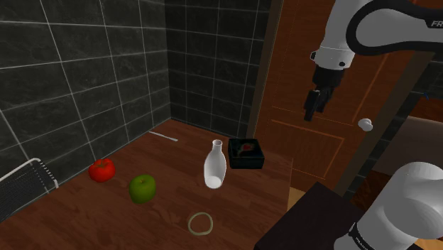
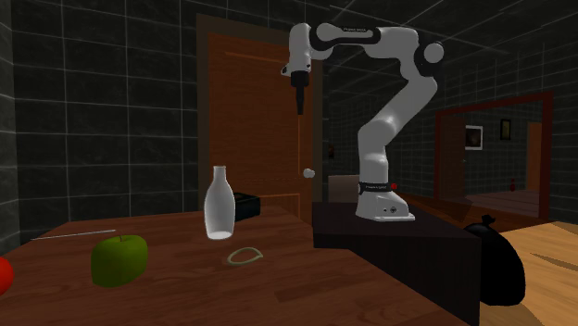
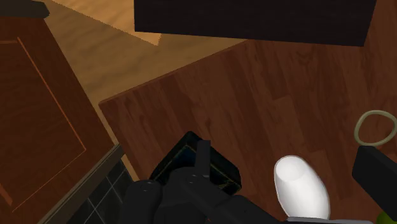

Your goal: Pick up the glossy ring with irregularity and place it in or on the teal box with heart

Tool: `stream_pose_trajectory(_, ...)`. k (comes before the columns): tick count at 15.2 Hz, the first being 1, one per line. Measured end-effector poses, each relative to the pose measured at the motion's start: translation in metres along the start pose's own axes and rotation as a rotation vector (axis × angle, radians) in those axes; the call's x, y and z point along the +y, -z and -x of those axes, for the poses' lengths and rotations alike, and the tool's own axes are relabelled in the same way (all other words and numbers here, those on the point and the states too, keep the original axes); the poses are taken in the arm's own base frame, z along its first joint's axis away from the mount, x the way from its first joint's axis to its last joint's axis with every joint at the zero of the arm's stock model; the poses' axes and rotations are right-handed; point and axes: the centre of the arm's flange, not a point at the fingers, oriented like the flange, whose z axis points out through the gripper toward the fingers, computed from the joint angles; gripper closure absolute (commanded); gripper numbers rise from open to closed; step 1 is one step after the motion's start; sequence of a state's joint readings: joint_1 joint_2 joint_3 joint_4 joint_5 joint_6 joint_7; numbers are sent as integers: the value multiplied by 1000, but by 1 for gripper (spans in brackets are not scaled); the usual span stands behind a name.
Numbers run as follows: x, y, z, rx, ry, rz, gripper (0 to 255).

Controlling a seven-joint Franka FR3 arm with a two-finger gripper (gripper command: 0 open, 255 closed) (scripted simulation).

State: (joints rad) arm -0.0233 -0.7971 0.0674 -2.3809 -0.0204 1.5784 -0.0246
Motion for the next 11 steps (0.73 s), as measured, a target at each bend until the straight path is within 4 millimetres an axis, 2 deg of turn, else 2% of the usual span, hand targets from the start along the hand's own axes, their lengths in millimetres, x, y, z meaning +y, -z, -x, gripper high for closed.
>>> stream_pose_trajectory(1,0,0,0,0,0,0,0)
stream_pose_trajectory(4,-14,-22,-4,5,-10,-5,0)
stream_pose_trajectory(11,-68,-95,-18,21,-43,-21,0)
